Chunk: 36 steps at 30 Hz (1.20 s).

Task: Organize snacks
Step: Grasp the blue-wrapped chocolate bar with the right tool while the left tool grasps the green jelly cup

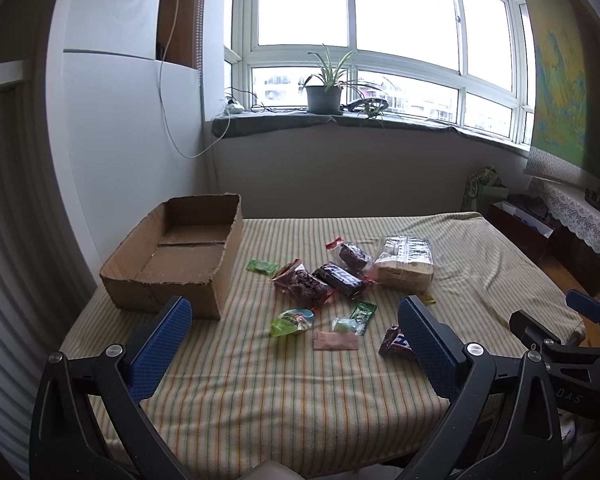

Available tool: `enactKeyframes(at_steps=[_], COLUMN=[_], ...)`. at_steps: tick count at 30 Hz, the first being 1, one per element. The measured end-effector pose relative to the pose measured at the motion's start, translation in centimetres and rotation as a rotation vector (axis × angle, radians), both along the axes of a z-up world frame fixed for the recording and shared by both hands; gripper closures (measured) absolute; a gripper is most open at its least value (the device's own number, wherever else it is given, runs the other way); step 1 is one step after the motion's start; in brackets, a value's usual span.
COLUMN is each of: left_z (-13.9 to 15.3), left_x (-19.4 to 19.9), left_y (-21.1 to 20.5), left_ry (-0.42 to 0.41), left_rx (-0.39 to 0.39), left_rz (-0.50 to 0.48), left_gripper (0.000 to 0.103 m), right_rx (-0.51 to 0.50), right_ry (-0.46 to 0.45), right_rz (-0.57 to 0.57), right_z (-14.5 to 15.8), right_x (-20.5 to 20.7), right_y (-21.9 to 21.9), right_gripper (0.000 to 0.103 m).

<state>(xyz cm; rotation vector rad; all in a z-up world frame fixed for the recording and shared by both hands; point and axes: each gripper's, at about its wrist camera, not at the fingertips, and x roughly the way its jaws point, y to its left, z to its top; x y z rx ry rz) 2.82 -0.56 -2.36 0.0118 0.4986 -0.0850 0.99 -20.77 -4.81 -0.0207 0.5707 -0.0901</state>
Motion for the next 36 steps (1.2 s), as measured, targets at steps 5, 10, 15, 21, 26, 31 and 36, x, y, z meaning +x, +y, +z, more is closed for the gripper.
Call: enactKeyframes(at_steps=[5, 10, 15, 21, 26, 31, 36], left_z=[-2.9, -6.2, -7.4, -8.0, -8.0, -8.6, -9.2], left_x=[2.1, 3.9, 4.8, 6.4, 8.6, 10.9, 11.7], left_y=[0.6, 1.1, 1.0, 1.5, 2.0, 3.2, 3.1], left_ry=[0.091, 0.217, 0.247, 0.278, 0.296, 0.34, 0.357], left_rx=[-0.005, -0.053, -0.072, -0.079, -0.09, -0.148, -0.149], left_rz=[-0.022, -0.069, -0.106, -0.164, -0.203, -0.2, -0.176], left_gripper=[0.007, 0.031, 0.036, 0.051, 0.053, 0.054, 0.054], right_rx=[0.001, 0.025, 0.052, 0.066, 0.102, 0.097, 0.051], right_ry=[0.043, 0.099, 0.142, 0.176, 0.197, 0.228, 0.243], right_rz=[0.032, 0.076, 0.141, 0.222, 0.263, 0.277, 0.328], right_z=[-1.6, -3.4, -4.8, -5.8, -6.4, -6.7, -6.9], right_x=[0.9, 1.9, 3.1, 4.4, 5.5, 6.6, 7.7], right_y=[-0.1, -0.3, 0.5, 1.4, 1.6, 2.0, 3.2], right_gripper=[0.0, 0.0, 0.001, 0.011, 0.014, 0.014, 0.015])
